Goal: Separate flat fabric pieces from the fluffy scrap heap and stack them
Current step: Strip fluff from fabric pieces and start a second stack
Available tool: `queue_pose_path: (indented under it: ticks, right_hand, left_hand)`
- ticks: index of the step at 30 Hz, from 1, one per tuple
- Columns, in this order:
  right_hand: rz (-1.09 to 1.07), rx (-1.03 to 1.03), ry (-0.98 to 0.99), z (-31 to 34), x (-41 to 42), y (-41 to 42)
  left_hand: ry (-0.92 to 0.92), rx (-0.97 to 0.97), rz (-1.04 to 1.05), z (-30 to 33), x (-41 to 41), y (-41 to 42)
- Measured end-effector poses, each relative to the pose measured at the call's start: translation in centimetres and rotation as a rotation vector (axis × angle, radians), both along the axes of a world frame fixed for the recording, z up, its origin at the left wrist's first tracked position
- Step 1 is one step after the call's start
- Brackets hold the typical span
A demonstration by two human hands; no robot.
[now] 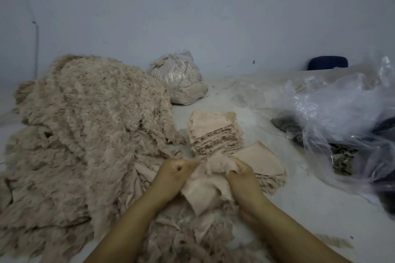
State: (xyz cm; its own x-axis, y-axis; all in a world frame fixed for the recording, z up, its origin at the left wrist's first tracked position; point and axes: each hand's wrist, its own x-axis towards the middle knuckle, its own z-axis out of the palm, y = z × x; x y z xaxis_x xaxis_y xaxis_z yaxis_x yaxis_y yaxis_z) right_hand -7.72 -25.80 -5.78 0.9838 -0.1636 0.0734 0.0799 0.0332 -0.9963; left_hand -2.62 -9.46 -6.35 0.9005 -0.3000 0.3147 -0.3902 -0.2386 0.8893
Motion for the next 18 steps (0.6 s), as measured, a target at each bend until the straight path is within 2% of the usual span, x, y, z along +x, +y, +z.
queue_pose_path:
  ticks: [4,9,13,16,18]
  right_hand:
    - [-0.095,0.066,-0.078,0.2,-0.1,0.3]
    - [-0.205,0.160,-0.157,0.4,0.0,0.1]
    - [-0.293,0.174,-0.113,0.5,0.0,0.4]
    - [-0.457,0.159,-0.078,0.9,0.4,-1.3]
    - [-0.528,0.113,-0.037,0.7,0.8,-2.9]
  left_hand:
    - [0.071,-0.063,0.153,0.4,-0.1,-0.3]
    - [0.180,-0.170,0.166,1.0,-0.7,-0.2]
    - [0.199,-0.142,0.110,0.7,-0.9,-0.5]
    - [0.287,-0.239,0.070,0.5,-0.7,0.3]
    - [0.250,-0.250,0.109,0.2,-0.4,1.2]
